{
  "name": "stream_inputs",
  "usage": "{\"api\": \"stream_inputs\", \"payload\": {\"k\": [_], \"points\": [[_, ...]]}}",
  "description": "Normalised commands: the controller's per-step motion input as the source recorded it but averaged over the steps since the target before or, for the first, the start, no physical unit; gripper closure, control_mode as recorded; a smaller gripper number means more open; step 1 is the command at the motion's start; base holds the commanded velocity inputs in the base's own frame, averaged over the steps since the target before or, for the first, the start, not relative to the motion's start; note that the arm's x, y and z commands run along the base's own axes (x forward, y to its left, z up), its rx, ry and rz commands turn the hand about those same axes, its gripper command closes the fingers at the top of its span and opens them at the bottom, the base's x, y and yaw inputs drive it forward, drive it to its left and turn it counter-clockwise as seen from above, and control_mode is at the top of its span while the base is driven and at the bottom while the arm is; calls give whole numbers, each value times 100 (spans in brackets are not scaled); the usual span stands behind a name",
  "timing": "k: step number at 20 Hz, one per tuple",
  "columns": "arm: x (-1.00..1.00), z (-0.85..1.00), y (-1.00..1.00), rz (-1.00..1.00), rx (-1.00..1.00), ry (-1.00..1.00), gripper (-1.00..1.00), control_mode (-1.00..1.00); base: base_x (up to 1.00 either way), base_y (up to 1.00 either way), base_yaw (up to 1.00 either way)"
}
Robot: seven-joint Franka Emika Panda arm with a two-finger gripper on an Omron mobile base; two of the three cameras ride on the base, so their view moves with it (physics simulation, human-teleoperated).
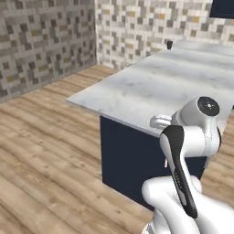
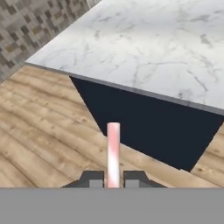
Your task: Take a straw from the drawer in front and place it inside the glass cup on the dining counter.
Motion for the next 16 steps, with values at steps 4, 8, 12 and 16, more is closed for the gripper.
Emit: {"api": "stream_inputs", "payload": {"k": [4, 8, 12, 16], "points": [[0, 0, 0, 0, 0, 0, 100, 100, 64, 100, -22], [0, 0, 0, 0, 0, 0, 100, 100, 59, 100, -21], [0, 0, 0, 0, 0, 0, 100, 100, 58, 100, -21], [0, 0, 0, 0, 0, 0, 100, 100, 56, 100, -22]]}}
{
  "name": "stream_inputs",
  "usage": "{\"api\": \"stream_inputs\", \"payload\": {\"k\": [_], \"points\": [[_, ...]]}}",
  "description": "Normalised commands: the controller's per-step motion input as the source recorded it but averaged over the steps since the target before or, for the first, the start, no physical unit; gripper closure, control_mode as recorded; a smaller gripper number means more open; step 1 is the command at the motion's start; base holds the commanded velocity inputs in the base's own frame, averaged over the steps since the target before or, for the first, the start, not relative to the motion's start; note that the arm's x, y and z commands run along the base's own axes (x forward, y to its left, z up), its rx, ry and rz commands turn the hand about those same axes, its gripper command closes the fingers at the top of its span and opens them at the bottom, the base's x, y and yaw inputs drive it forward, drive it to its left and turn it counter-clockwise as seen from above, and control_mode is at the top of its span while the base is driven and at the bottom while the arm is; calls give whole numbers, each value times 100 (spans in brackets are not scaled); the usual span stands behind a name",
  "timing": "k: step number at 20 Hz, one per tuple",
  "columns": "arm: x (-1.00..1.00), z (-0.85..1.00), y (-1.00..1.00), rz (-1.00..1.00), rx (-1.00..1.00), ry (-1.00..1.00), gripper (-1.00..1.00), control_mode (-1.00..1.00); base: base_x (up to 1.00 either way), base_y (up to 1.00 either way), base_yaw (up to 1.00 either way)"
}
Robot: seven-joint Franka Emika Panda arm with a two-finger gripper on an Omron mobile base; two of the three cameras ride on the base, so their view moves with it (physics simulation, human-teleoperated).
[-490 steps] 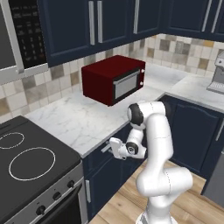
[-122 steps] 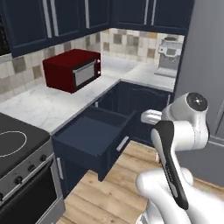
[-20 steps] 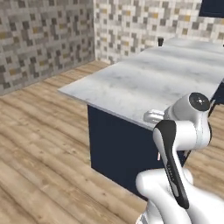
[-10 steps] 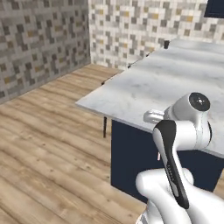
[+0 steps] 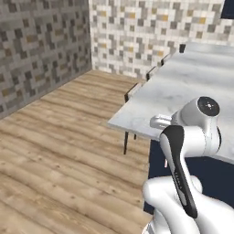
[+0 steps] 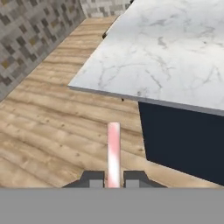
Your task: Take a straw from the drawer in front and place it inside the glass cup on the dining counter.
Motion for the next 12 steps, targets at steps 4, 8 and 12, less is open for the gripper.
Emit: {"api": "stream_inputs", "payload": {"k": [4, 8, 12], "points": [[0, 0, 0, 0, 0, 0, 100, 100, 53, 100, -23], [0, 0, 0, 0, 0, 0, 100, 100, 51, 100, -24], [0, 0, 0, 0, 0, 0, 100, 100, 51, 100, -25]]}}
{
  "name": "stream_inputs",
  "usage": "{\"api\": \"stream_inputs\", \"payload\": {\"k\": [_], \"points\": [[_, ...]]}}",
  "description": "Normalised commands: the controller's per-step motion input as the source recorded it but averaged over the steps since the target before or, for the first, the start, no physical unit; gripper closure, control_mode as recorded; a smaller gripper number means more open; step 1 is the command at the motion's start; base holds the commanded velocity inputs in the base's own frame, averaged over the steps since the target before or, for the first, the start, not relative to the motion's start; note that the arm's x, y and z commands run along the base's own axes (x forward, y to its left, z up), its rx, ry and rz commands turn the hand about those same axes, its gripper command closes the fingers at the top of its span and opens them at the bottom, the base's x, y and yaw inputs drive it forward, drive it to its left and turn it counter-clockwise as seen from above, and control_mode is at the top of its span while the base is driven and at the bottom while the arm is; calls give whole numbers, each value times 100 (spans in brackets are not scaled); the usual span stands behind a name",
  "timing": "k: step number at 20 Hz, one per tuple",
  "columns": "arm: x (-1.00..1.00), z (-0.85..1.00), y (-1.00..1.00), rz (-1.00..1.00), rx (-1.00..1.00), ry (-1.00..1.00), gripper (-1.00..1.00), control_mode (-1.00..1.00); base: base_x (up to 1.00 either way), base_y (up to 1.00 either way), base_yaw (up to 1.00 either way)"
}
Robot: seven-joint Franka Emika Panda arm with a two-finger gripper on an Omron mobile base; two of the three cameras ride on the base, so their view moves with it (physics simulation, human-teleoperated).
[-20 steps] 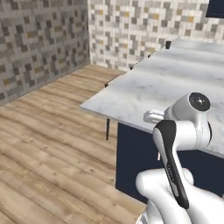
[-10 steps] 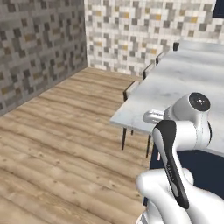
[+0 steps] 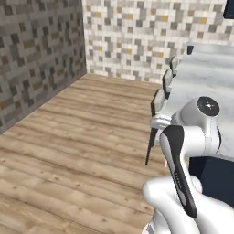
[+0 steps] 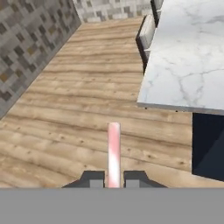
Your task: Take a straw from the drawer in front and place it inside the glass cup on the dining counter.
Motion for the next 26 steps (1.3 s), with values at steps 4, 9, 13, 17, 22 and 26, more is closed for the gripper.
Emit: {"api": "stream_inputs", "payload": {"k": [4, 9, 13, 17, 22, 26], "points": [[0, 0, 0, 0, 0, 0, 100, 100, 56, 100, -26], [0, 0, 0, 0, 0, 0, 100, 100, 53, 100, -28], [0, 0, 0, 0, 0, 0, 100, 100, 62, 96, -32], [0, 0, 0, 0, 0, 0, 100, 100, 83, 88, -36], [0, 0, 0, 0, 0, 0, 100, 100, 99, 86, -37], [0, 0, 0, 0, 0, 0, 100, 100, 100, 86, -35]]}}
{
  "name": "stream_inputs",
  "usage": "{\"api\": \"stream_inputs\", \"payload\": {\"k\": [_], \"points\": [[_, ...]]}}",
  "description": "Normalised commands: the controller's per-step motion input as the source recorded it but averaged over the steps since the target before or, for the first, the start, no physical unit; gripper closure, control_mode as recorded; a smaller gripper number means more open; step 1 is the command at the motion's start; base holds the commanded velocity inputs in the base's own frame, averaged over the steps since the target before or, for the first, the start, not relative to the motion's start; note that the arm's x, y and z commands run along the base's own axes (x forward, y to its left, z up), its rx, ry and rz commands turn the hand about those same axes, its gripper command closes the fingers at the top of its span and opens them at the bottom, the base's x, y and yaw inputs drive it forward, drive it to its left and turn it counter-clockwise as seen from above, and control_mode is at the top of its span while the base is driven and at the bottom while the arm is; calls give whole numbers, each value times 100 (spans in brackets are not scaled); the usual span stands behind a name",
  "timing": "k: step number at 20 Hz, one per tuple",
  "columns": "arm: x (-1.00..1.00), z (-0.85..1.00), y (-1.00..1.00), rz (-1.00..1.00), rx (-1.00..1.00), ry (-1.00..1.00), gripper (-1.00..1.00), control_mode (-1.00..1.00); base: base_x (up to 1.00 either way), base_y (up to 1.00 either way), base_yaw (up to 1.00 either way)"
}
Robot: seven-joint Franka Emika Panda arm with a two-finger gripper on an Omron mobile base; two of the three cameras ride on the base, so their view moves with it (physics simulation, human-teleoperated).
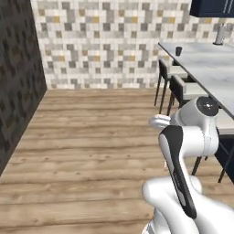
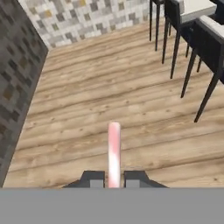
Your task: Take a straw from the drawer in front and place it inside the glass cup on the dining counter.
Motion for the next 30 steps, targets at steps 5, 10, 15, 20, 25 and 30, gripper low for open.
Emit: {"api": "stream_inputs", "payload": {"k": [5, 10, 15, 20, 25, 30], "points": [[0, 0, 0, 0, 0, 0, 100, 100, 100, 78, -33], [0, 0, 0, 0, 0, 0, 100, 100, 100, 76, -35], [0, 0, 0, 0, 0, 0, 100, 100, 100, 71, -39], [0, 0, 0, 0, 0, 0, 100, 100, 100, 66, -43], [0, 0, 0, 0, 0, 0, 100, 100, 100, 65, -50], [0, 0, 0, 0, 0, 0, 100, 100, 98, 65, -58]]}}
